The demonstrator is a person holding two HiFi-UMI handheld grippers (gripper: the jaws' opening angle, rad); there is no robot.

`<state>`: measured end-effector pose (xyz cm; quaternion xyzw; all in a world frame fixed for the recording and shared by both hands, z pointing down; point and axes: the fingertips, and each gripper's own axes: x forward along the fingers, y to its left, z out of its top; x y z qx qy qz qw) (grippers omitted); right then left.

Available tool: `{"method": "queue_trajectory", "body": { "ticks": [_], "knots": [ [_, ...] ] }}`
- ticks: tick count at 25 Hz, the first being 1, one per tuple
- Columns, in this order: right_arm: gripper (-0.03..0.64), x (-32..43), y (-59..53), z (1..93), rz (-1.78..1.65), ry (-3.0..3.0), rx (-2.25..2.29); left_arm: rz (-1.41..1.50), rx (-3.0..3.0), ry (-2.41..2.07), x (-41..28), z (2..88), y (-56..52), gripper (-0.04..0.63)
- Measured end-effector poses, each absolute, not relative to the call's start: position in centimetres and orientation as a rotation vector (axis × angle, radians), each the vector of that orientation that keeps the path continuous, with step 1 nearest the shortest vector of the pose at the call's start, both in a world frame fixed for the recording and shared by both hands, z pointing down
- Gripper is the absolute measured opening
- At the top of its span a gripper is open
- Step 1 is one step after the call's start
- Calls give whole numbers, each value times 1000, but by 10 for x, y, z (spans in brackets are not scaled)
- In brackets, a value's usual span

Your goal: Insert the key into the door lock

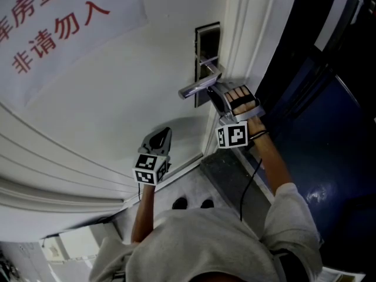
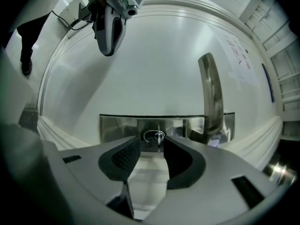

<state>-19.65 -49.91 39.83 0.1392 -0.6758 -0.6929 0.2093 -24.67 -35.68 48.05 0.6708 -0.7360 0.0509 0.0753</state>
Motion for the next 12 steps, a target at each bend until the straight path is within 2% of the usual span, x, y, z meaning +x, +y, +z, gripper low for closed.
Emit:
{"method": "queue_trajectory", "body": {
  "ticks": [12],
  "knots": [
    [143, -141, -499, 408, -1778, -1969, 503, 168, 2057, -2158, -235, 484, -367, 17]
  ]
}}
